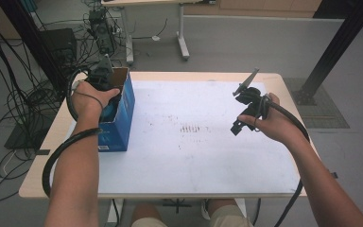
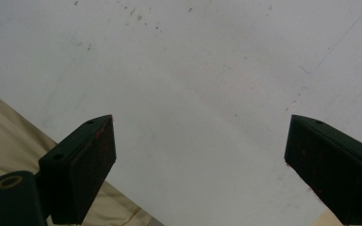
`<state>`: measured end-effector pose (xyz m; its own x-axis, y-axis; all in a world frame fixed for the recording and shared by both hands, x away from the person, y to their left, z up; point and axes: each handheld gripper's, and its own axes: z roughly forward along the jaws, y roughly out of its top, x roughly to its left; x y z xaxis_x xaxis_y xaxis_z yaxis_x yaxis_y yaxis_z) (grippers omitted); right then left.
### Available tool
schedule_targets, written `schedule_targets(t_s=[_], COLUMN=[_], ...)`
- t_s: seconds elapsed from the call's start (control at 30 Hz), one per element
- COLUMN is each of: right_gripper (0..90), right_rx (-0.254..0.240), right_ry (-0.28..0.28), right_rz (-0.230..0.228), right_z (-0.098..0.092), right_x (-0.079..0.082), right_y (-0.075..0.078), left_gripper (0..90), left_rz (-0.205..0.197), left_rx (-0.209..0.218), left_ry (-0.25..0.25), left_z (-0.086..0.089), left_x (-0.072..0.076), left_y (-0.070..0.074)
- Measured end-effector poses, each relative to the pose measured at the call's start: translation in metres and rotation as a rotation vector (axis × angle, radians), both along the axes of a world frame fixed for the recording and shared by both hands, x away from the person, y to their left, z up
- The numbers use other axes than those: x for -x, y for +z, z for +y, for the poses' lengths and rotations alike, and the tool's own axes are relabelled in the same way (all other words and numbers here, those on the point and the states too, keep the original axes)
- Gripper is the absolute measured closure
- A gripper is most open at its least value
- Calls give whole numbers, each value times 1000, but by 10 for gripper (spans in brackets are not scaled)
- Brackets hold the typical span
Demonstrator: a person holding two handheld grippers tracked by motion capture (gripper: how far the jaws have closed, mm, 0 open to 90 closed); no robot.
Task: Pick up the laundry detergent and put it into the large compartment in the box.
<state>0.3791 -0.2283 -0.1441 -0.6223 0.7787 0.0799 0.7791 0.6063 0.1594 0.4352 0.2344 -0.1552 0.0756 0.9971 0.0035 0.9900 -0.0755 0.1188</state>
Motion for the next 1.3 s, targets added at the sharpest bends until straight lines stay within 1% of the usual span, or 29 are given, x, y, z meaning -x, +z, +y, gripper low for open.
schedule_targets(t_s=[0.23,0.37,0.63,0.7,0.8,0.83,0.9,1.03,1.13,1.23,1.3], right_gripper=[96,96,96,96,96,96,96,96,96,96,96], right_rx=[-2,-2,-2,-2,-2,-1,0,1,-1,1,0], right_ry=[2,6,11,12,13,14,16,19,17,20,19], right_rz=[-1,-3,-4,-4,-4,-4,-5,-6,-5,-8,-8], right_z=[1,3,5,6,7,7,8,9,10,10,11], right_x=[0,0,0,0,-1,-1,-1,-1,-2,-2,-2], right_y=[0,1,1,2,2,2,2,3,3,4,5], left_gripper=[327,314,299,290,287,286,284,276,266,223,211], left_rz=[-4,-2,-6,-7,-5,-6,-3,-16,-33,-52,-65], left_rx=[-1,-14,-16,-6,-7,-14,-7,-13,-15,-15,-9], left_ry=[1,-7,-13,-14,-23,-24,-29,-40,-52,-64,-72], left_z=[0,-3,-3,-1,-3,-4,-3,-4,-5,-8,-10], left_x=[2,2,5,5,6,6,7,10,14,17,18], left_y=[3,7,14,16,20,21,24,35,44,52,57])
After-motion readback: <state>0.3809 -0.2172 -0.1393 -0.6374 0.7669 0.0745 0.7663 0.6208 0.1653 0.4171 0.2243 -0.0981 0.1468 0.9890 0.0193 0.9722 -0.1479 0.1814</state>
